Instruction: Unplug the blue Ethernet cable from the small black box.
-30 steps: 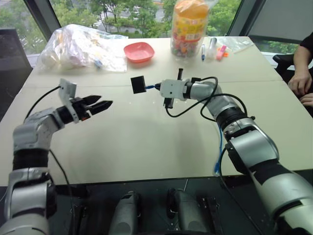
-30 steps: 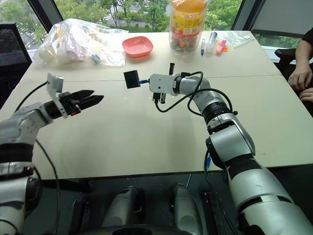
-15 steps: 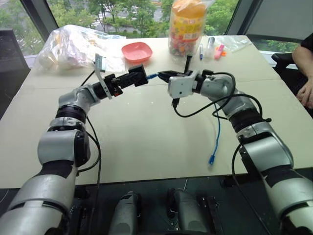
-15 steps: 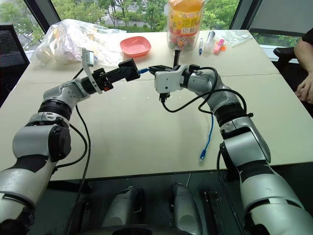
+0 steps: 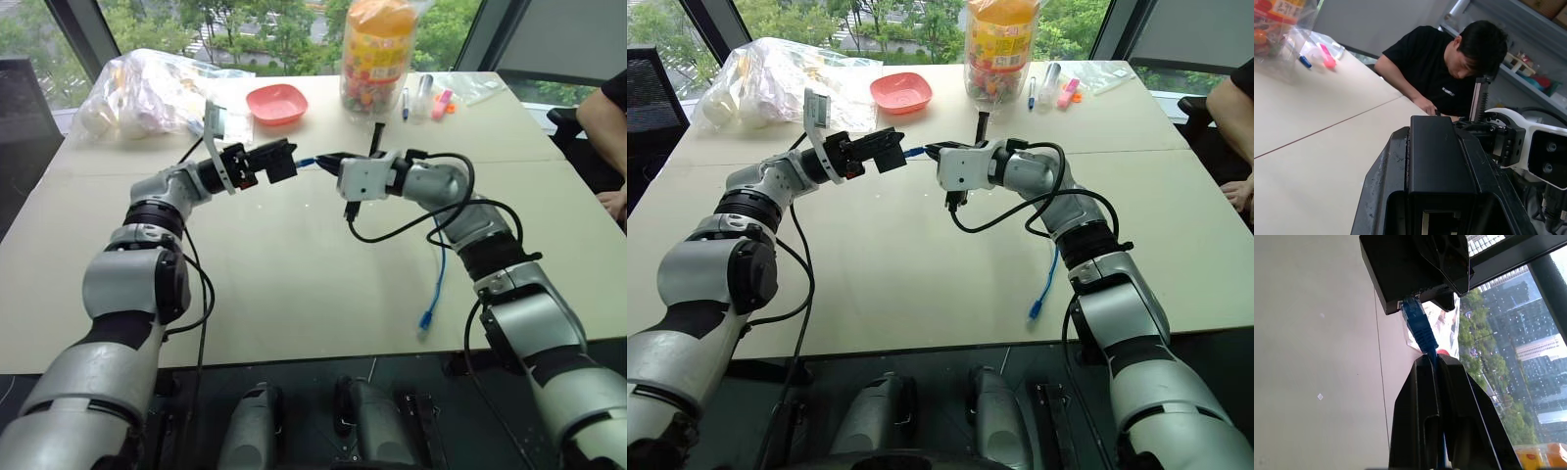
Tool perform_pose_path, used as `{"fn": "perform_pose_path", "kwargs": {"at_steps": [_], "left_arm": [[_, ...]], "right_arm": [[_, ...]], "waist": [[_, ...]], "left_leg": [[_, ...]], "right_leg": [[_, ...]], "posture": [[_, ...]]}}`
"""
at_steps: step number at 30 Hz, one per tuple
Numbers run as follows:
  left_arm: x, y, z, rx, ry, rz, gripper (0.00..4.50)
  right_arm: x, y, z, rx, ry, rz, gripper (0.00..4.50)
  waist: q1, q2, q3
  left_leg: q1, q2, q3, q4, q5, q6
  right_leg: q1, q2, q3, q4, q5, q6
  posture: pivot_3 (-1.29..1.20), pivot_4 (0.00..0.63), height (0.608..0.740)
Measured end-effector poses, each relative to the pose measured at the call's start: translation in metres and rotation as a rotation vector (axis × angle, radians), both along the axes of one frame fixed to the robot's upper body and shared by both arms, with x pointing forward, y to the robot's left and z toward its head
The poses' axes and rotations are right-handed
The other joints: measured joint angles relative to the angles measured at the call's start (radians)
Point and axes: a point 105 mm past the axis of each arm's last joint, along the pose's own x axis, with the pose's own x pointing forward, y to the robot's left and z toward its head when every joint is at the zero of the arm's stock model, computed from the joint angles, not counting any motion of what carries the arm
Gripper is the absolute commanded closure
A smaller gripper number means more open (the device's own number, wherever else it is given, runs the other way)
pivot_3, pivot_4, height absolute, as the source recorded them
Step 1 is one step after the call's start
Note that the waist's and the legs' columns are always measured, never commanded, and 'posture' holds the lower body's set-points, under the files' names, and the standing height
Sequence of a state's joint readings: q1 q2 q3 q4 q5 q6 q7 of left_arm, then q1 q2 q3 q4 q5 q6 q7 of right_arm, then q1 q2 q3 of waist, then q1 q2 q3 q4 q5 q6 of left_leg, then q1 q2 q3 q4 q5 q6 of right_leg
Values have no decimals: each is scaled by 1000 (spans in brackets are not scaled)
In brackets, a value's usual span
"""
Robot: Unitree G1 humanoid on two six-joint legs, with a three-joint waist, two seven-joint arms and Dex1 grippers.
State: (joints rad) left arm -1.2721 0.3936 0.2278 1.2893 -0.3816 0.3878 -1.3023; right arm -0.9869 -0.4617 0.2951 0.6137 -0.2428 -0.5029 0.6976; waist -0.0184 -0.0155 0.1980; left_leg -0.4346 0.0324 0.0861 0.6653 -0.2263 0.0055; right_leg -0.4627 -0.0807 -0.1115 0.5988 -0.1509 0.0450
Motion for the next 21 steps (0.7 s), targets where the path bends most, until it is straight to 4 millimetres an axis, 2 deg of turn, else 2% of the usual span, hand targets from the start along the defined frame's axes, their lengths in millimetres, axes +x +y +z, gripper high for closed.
{"fn": "perform_pose_path", "kwargs": {"at_steps": [5,8,9,12,14,17,21], "left_arm": [[0,9,3,-40,18,19,3951],[-3,14,7,-99,39,-3,3951],[-5,16,9,-124,46,-19,3951],[-14,12,22,-228,51,-120,3951],[-20,12,30,-289,53,-175,3951],[-26,14,31,-329,67,-219,3951],[-33,9,22,-361,114,-267,3951]], "right_arm": [[-9,-13,-16,134,236,-36,1086],[-23,-21,-33,378,524,-69,1086],[-29,-19,-34,525,644,-59,1086],[-47,-2,-11,1026,1006,94,1086],[-56,9,3,1247,1177,217,1086],[-59,10,1,1380,1316,233,1086],[-58,9,-2,1451,1353,204,1086]], "waist": [[3,0,0],[6,0,0],[6,0,0],[0,0,0],[1,0,0],[5,0,0],[8,0,0]], "left_leg": [[0,0,0,0,0,0],[0,1,-3,1,0,0],[0,1,-4,1,0,0],[0,4,-5,1,0,0],[1,5,-5,1,0,0],[3,5,-5,1,0,0],[1,4,-5,1,0,0]], "right_leg": [[0,0,0,0,0,0],[0,-1,-1,0,1,-2],[0,-1,-1,1,1,-2],[-1,0,-1,3,2,-4],[0,1,-1,3,2,-4],[2,0,-1,2,1,-2],[2,-1,0,0,1,-2]], "posture": [[0,150,740],[0,150,740],[0,150,740],[0,150,740],[0,150,740],[0,150,740],[0,150,740]]}}
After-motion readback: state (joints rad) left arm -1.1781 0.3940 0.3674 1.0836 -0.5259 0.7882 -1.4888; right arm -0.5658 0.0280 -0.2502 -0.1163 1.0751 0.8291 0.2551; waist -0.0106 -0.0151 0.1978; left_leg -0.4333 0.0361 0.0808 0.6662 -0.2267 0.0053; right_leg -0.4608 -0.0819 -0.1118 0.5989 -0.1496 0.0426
